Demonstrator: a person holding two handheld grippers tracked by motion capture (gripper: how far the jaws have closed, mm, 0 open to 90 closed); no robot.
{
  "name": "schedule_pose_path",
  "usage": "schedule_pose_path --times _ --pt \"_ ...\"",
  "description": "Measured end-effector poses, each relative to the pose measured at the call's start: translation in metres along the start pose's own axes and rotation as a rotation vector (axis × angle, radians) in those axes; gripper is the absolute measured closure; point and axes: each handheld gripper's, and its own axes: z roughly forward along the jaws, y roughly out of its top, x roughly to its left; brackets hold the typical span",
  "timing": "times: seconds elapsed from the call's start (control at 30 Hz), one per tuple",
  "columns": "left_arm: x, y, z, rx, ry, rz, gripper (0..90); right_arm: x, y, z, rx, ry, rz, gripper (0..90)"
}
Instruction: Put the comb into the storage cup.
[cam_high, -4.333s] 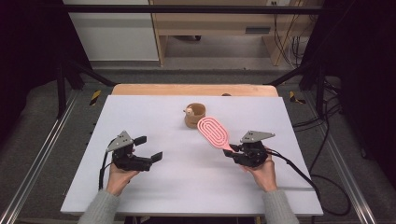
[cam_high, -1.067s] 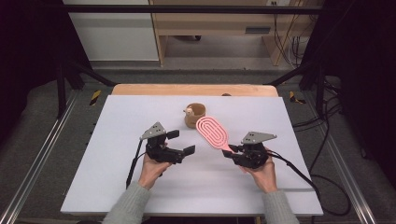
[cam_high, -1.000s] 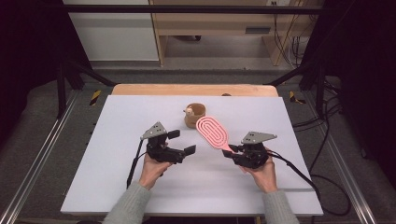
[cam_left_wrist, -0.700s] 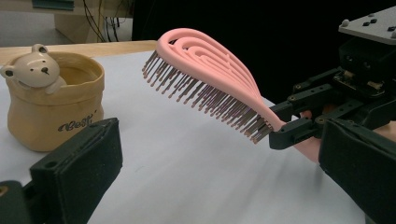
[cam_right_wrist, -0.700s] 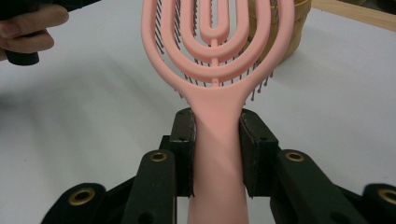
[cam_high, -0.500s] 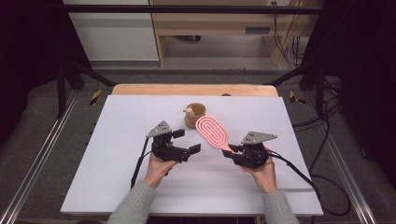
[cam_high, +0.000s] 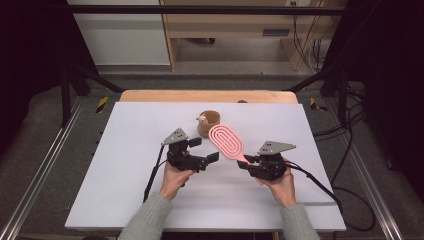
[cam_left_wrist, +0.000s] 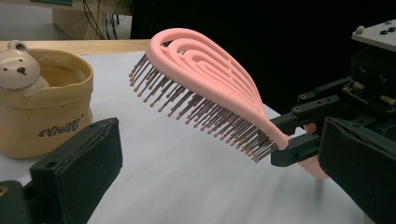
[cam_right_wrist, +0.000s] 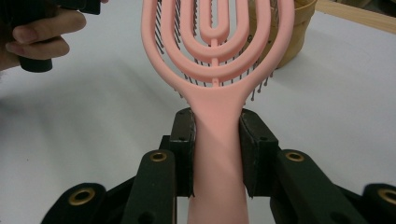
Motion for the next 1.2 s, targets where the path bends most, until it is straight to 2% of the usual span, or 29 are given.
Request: schedule_pose_path --times 0.63,0.87,1.2 --pt "-0.003 0.0 0.017 0.013 0.0 -0.033 1.5 0.0 0.0 0.0 -0.002 0.003 -0.002 70.2" --pt "-0.004 0.0 0.023 0.019 0.002 -0.049 5.4 0.001 0.0 0.0 -0.003 0.004 -0.003 70.2" --pt "-0.007 -0.002 0.029 0.014 -0.001 -0.068 17.1 0.002 0.0 0.002 -0.004 0.009 -0.007 70.2"
